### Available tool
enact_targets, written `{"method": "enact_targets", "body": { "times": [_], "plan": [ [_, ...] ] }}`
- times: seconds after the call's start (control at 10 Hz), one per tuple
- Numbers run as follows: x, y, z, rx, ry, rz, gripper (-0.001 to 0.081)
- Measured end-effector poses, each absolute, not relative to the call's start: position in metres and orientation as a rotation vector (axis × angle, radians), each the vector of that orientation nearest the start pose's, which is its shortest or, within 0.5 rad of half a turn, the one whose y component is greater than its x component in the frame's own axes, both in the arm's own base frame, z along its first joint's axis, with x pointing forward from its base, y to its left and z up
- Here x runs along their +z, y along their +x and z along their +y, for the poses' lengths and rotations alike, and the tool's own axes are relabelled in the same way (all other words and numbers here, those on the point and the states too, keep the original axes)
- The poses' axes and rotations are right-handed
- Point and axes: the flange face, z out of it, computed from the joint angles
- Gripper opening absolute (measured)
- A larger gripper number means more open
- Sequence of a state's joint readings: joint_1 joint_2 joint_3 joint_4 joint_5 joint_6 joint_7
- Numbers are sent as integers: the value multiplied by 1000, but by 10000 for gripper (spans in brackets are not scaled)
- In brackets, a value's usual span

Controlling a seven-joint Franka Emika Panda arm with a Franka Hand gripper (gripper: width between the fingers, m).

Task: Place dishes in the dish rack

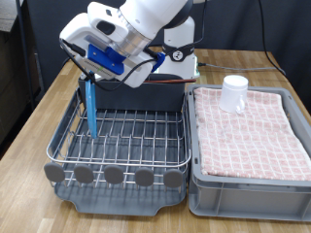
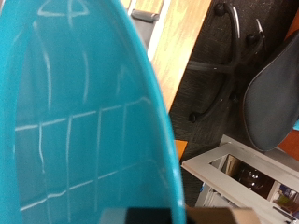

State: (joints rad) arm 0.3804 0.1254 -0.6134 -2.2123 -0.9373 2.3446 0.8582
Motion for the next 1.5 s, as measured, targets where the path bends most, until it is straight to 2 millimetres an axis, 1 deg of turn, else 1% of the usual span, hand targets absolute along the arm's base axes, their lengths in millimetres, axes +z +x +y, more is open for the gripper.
{"method": "enact_targets", "body": {
  "times": [0.5, 1.2, 1.3, 1.4, 1.5],
  "plan": [
    [321, 532, -134, 321, 2398, -502, 24],
    [306, 536, -129, 348, 2412, -516, 24],
    [305, 536, -129, 351, 2413, -520, 77],
    [304, 536, -129, 353, 2414, -525, 77],
    [303, 536, -129, 354, 2414, -529, 263]
  ]
}}
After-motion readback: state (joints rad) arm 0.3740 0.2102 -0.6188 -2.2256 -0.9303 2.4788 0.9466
